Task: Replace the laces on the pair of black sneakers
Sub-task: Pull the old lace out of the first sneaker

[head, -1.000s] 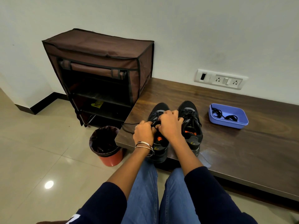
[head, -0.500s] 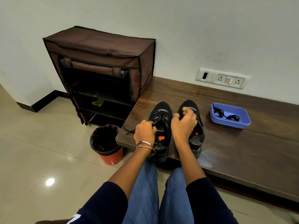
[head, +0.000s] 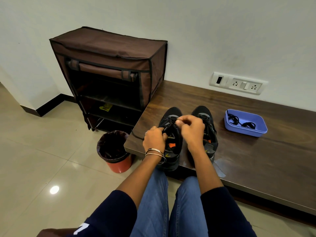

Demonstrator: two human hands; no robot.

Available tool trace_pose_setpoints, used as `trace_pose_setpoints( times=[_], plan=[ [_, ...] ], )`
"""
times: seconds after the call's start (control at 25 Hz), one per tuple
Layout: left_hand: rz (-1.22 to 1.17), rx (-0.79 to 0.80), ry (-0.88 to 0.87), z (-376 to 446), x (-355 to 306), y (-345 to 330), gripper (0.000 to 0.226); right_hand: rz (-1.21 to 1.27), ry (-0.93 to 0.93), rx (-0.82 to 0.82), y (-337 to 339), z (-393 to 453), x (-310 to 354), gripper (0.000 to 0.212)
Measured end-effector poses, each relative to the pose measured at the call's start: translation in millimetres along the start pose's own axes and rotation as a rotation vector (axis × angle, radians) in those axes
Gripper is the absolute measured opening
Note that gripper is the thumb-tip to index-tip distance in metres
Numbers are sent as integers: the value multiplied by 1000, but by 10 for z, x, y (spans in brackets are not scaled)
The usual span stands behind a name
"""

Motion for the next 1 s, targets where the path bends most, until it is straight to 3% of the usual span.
trace_pose_setpoints(
  times=[0.04, 0.08, 0.16, 0.24, 0.36, 0.48, 0.6, 0.68, 0.76, 0.84, 0.92, 1.0],
  plan=[
    [-10, 3, 10, 8, 7, -7, 28, 208, -88, -162, 72, -17, -12, 10],
    [-18, 7, 17, 11, 13, -17, 28, 218, -131, -296, 125, -52, 1, 12],
    [-12, 14, 12, 11, 9, -24, 29, -156, -120, -370, 134, -83, 23, 31],
    [1, 17, 6, 12, 3, -22, 29, -487, 34, -199, 37, -75, 47, 50],
    [3, 11, 9, 7, 13, -16, 30, -841, 228, 174, -214, -68, 13, 32],
    [-12, 4, 3, -7, 18, -4, 30, -1029, 290, 219, -322, -82, -40, 19],
    [-16, 2, 13, -15, 11, 8, 29, -880, 238, 197, -275, -34, -62, 15],
    [-16, 3, 16, -20, 9, 5, 29, -535, 72, 154, -164, -29, -95, 6],
    [-18, 8, 15, -13, 7, 8, 29, -30, -66, -7, -31, -71, -85, 7],
    [-34, 17, 19, -7, 7, 3, 30, 176, -125, -233, 85, -129, -67, 12],
    [-48, 12, 26, -4, 11, -8, 33, -118, -167, -306, 119, -122, -29, 15],
    [-50, 2, 33, 4, 20, -25, 39, -548, -108, -176, 85, -102, 13, 46]
  ],
)
Point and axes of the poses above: each hand's wrist, its own z-axis towards the middle knuckle, its own y-axis out of the back of the hand, x = y × z, the point moved 2 cm from there along z, towards the middle knuckle
